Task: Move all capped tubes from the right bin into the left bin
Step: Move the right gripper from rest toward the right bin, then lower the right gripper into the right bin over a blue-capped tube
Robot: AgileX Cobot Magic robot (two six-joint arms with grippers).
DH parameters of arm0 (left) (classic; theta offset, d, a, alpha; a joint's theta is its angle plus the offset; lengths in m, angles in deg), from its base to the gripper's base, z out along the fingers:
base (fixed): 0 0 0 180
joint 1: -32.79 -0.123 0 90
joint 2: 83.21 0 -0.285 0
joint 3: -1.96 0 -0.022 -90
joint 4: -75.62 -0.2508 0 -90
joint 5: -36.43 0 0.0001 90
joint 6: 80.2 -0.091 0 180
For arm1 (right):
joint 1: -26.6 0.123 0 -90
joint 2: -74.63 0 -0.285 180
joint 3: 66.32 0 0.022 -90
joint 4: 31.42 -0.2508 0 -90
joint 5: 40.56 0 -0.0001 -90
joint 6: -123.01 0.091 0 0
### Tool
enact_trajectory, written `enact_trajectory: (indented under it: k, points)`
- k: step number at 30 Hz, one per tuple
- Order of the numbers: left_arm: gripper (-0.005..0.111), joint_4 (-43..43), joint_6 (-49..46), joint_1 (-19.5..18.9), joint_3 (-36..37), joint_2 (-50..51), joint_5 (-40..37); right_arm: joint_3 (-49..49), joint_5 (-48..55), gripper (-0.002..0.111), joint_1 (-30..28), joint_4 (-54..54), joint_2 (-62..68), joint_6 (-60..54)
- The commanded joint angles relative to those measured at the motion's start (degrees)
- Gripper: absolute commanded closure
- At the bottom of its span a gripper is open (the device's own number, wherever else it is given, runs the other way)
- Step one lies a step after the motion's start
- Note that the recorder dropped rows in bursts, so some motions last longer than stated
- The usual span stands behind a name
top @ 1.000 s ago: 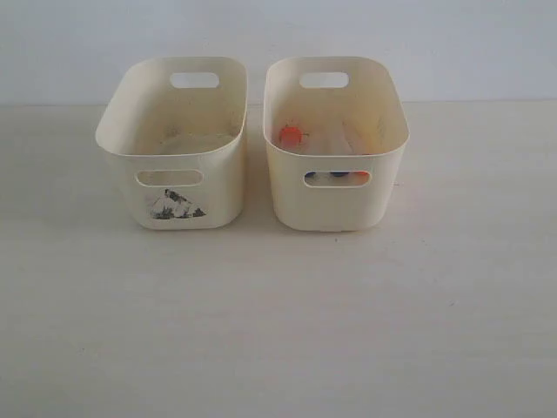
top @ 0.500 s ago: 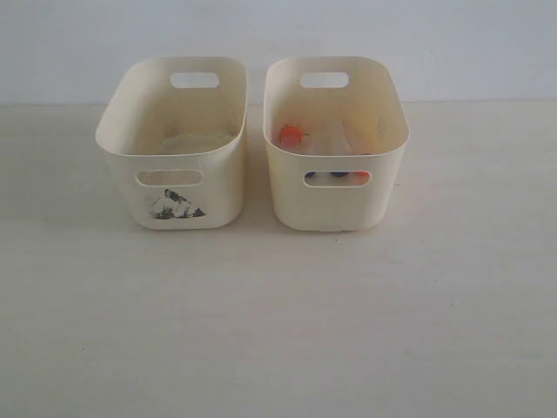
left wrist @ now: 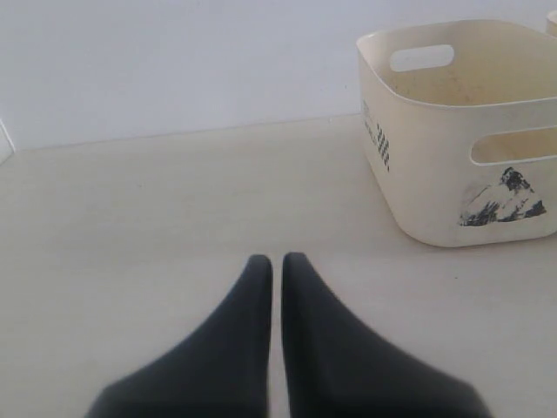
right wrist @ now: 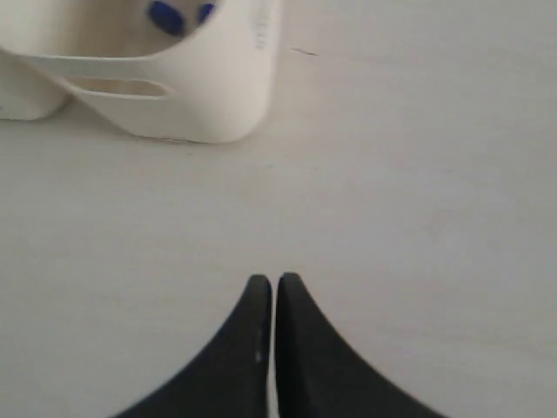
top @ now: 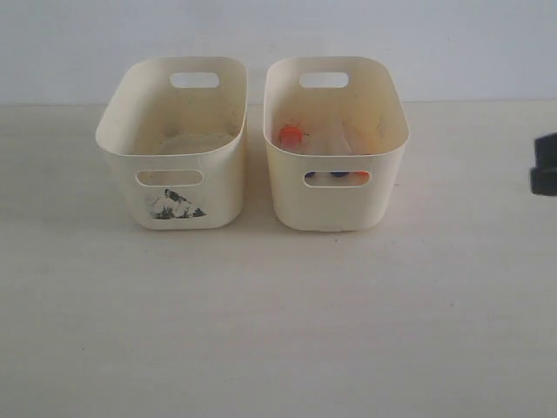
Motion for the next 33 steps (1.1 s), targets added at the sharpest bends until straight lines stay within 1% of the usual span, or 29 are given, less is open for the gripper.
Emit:
enact_trajectory:
  k: [1, 4, 5, 6, 7, 8, 9, 10, 11, 12, 13, 14, 15, 16, 18, 20, 22, 28, 33]
  points:
    - [0.102, 0.4, 0.7, -0.1, -0.2, -0.1, 0.9, 6.6, 1.1, 0.102, 0.3, -18.6, 7.6, -15.7]
    - [0.102, 0.4, 0.7, -0.1, -0.2, -0.1, 0.9, 13.7, -0.1, 0.078, 3.8, -19.7, 12.4, -17.6]
    - [0.102, 0.4, 0.7, -0.1, -0.2, -0.1, 0.9, 17.1, -0.9, 0.073, 5.9, -19.7, 14.7, -16.8]
    - [0.102, 0.4, 0.7, -0.1, -0.2, -0.1, 0.9, 19.5, -1.7, 0.072, 7.2, -19.4, 16.3, -15.8]
    - [0.102, 0.4, 0.7, -0.1, -0.2, -0.1, 0.9, 25.5, -3.8, 0.072, 10.3, -16.7, 21.1, -11.1]
    - [0.102, 0.4, 0.7, -0.1, -0.2, -0.1, 0.9, 28.2, -3.8, 0.072, 11.4, -15.0, 23.9, -8.7]
    - [0.102, 0.4, 0.7, -0.1, -0.2, -0.1, 0.9, 34.9, -2.6, 0.072, 13.7, -9.0, 29.8, -2.8]
    - [0.102, 0.4, 0.7, -0.1, -0.2, -0.1, 0.9, 38.3, -2.0, 0.072, 14.8, -6.3, 32.1, -0.5]
    - [0.102, 0.4, 0.7, -0.1, -0.2, -0.1, 0.9, 44.7, -0.1, 0.072, 16.8, 0.3, 37.9, 5.0]
    - [0.102, 0.4, 0.7, -0.1, -0.2, -0.1, 0.9, 47.2, 0.6, 0.072, 17.4, 3.1, 40.1, 7.0]
    - [0.102, 0.4, 0.7, -0.1, -0.2, -0.1, 0.9, 53.4, 3.4, 0.072, 18.8, 7.6, 45.3, 12.0]
    - [0.102, 0.4, 0.7, -0.1, -0.2, -0.1, 0.9, 55.8, 5.1, 0.072, 19.2, 9.4, 47.3, 14.3]
    - [0.102, 0.4, 0.7, -0.1, -0.2, -0.1, 0.9, 61.6, 9.0, 0.072, 19.9, 12.9, 52.2, 18.3]
    - [0.102, 0.4, 0.7, -0.1, -0.2, -0.1, 0.9, 66.5, 12.0, 0.072, 19.9, 14.2, 56.4, 19.4]
    - [0.102, 0.4, 0.7, -0.1, -0.2, -0.1, 0.9, 72.8, 15.1, 0.072, 19.9, 14.3, 61.9, 21.5]
    - [0.102, 0.4, 0.7, -0.1, -0.2, -0.1, 0.9, 76.6, 15.4, 0.072, 19.9, 14.8, 66.2, 22.9]
    - [0.102, 0.4, 0.7, -0.1, -0.2, -0.1, 0.9, 78.2, 15.2, 0.072, 19.9, 14.8, 69.5, 23.9]
    - [0.102, 0.4, 0.7, -0.1, -0.2, -0.1, 0.9, 78.5, 13.8, 0.072, 19.9, 19.8, 74.3, 26.6]
    - [0.102, 0.4, 0.7, -0.1, -0.2, -0.1, 0.9, 78.5, 11.8, 0.072, 19.9, 20.3, 76.2, 26.7]
